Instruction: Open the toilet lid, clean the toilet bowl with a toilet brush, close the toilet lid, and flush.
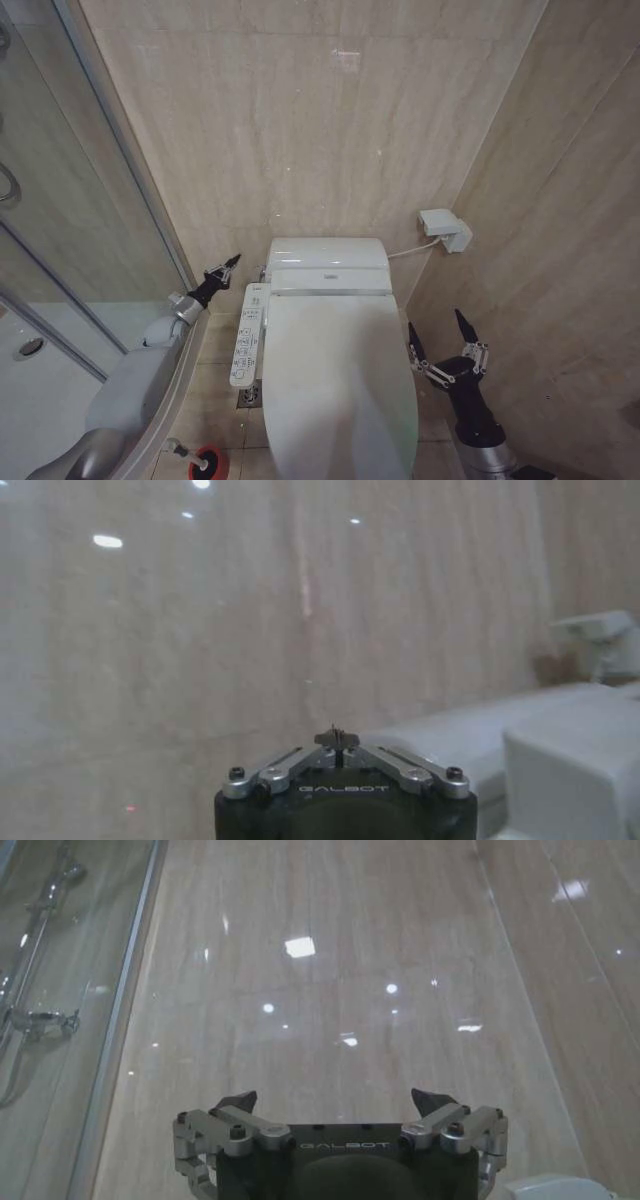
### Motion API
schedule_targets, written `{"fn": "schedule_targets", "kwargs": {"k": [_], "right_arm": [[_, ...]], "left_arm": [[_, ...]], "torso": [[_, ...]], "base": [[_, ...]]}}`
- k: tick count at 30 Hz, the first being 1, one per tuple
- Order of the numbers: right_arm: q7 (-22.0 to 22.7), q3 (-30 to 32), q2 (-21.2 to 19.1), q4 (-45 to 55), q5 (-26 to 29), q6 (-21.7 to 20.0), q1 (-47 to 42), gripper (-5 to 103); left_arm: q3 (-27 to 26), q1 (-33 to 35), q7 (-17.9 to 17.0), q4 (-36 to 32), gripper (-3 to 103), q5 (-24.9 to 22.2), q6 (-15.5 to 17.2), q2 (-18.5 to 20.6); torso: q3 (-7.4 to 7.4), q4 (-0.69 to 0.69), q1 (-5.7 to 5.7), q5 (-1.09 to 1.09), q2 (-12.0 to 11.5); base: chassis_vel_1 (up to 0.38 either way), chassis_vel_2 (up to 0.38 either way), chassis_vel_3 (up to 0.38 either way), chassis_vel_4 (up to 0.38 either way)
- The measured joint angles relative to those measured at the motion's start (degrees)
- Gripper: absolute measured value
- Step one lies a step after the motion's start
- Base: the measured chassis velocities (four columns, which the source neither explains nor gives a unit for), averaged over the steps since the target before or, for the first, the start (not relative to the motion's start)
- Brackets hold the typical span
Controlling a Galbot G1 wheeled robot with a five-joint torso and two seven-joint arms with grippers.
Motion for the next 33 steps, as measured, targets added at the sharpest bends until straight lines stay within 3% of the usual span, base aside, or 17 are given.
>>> {"fn": "schedule_targets", "kwargs": {"k": [14, 33], "right_arm": [[0.0, 0.0, 0.4, -1.4, 0.3, 0.6, 0.7, 100], [-0.1, -0.2, 0.8, -1.9, 0.3, 1.0, 1.1, 100]], "left_arm": [[0.3, -6.8, 7.6, 8.3, 0, 9.0, 0.1, -2.6], [0.0, -9.7, 7.5, 16.4, 0, 13.3, 1.0, -3.8]], "torso": [[0.0, 0.0, 0.0, 0.0, 0.0], [0.0, 0.0, 0.0, 0.0, 0.0]], "base": [[0.0, 0.0, 0.0, 0.0], [0.0, 0.0, 0.0, 0.0]]}}
